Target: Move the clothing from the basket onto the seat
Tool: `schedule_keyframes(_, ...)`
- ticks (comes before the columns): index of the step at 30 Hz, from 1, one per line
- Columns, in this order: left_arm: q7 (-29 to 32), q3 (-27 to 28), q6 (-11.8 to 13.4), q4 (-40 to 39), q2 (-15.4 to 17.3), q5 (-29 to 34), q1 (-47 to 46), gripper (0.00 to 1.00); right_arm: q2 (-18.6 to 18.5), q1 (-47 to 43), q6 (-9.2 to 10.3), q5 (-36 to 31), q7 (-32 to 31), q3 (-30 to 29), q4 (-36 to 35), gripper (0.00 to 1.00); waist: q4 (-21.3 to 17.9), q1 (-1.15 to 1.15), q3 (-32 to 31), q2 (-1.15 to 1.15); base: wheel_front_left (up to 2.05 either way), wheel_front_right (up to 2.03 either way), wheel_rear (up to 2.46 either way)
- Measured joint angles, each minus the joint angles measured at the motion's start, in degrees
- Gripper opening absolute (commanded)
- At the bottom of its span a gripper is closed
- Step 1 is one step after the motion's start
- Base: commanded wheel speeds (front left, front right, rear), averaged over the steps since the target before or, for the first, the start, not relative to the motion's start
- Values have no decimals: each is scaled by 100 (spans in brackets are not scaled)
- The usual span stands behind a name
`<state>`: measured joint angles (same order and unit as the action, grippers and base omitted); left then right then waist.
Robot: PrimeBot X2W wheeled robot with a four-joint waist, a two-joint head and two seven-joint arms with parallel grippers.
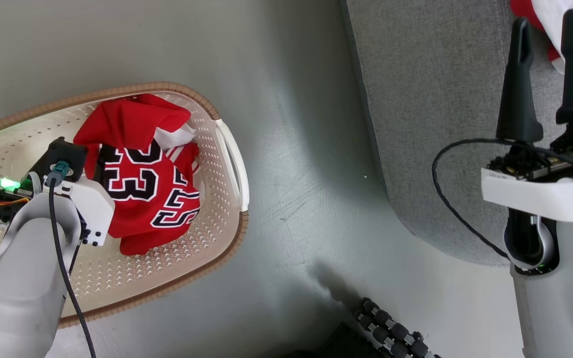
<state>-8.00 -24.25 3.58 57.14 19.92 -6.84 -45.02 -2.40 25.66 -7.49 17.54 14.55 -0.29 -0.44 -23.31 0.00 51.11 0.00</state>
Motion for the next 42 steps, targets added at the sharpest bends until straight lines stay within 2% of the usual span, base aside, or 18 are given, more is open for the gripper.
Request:
schedule_keyframes(3, -10, 1, -24, 0, -46, -9, -2, 100, 0, 70, 0, 15, 0, 38, -33, 100, -23, 0, 49, 0, 0, 0, 0)
schedule_keyframes(6, -65, -26, -164, -8, -91, -49, -29, 100, 0, 105, 0, 20, 1, 43, -34, 100, -42, 0, 88, 0, 0, 0, 0)
schedule_keyframes(14, -116, -125, -215, 31, -77, 8, -227, 100, 0, 166, 0, 46, 5, 52, -32, 100, -92, 0, 156, 0, 0, 0, 0)
schedule_keyframes(15, -116, -131, -215, 49, -68, 10, -227, 96, 0, 167, 0, 47, 5, 53, -30, 100, -99, 0, 160, 0, 0, 0, 0)
schedule_keyframes(16, -116, -134, -215, 69, -62, 13, -227, 83, 0, 168, 0, 52, 5, 54, -27, 100, -105, 0, 164, 0, 0, 0, 0)
schedule_keyframes(17, -116, -137, -216, 88, -60, 13, -227, 49, 0, 168, 0, 60, 5, 52, -25, 100, -111, 0, 166, 0, 0, 0, 0)
schedule_keyframes(22, -118, -185, -265, 172, -148, 13, -227, 2, 0, 168, 0, 59, 5, 37, 2, 100, -118, 0, 162, 0, 0, 0, 0)
schedule_keyframes(23, -121, -189, -265, 180, -164, 13, -227, 0, 0, 168, 0, 60, 5, 33, 10, 100, -119, 0, 160, 0, 0, 0, 0)
schedule_keyframes(42, -442, -293, -309, 103, -222, 92, -227, 0, 0, 298, 0, 60, 7, 26, 80, 100, -1, 0, 43, 0, 0, 0, 0)
